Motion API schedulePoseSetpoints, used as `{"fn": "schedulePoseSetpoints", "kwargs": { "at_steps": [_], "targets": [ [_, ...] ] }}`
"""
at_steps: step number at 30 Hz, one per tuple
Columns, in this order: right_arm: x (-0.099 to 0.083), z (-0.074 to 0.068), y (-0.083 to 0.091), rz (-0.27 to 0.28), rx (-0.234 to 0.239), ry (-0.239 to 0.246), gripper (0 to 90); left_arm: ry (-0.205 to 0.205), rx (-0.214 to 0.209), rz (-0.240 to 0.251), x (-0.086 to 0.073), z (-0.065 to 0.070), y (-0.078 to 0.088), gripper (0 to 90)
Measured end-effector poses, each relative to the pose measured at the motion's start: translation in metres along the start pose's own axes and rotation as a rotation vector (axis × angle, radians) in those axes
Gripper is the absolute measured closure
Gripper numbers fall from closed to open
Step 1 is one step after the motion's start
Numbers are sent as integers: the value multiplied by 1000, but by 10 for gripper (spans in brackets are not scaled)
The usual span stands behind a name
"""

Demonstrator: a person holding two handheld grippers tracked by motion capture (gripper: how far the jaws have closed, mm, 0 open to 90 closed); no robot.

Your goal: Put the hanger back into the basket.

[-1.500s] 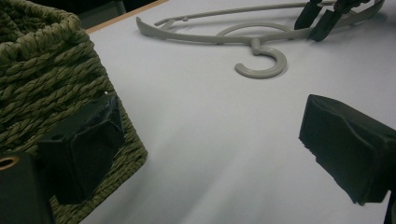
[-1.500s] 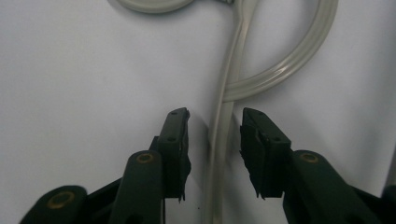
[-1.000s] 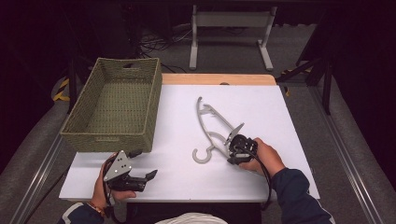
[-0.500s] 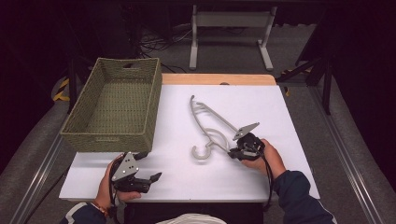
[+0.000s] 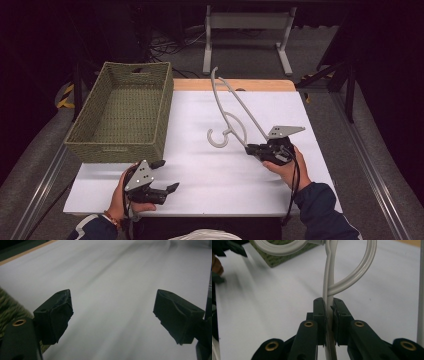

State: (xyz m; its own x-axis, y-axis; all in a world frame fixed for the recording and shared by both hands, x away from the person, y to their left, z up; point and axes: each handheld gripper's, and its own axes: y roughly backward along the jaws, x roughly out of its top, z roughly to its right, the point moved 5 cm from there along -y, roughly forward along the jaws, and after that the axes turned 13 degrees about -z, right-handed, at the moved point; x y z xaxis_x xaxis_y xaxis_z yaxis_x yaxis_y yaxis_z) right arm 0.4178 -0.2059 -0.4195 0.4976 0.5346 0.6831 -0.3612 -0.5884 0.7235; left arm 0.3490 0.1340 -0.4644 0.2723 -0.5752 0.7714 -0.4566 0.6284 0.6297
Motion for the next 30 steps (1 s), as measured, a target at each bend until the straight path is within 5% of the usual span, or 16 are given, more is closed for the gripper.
{"fn": "schedulePoseSetpoints", "kwargs": {
  "at_steps": [7, 11, 21, 30],
  "targets": [
    [10, -13, 12, 145, 28, 36, 827, -14, -29, 80, 31, 4, -3, 202],
    [12, -20, 18, 215, 67, 111, 827, 15, -22, 186, 54, -2, 11, 213],
    [10, -36, 12, 257, 82, 224, 827, 65, 1, 388, 97, -16, 43, 237],
    [9, -49, 3, 266, 115, 299, 827, 115, -36, 438, 129, -36, 34, 245]
  ]
}}
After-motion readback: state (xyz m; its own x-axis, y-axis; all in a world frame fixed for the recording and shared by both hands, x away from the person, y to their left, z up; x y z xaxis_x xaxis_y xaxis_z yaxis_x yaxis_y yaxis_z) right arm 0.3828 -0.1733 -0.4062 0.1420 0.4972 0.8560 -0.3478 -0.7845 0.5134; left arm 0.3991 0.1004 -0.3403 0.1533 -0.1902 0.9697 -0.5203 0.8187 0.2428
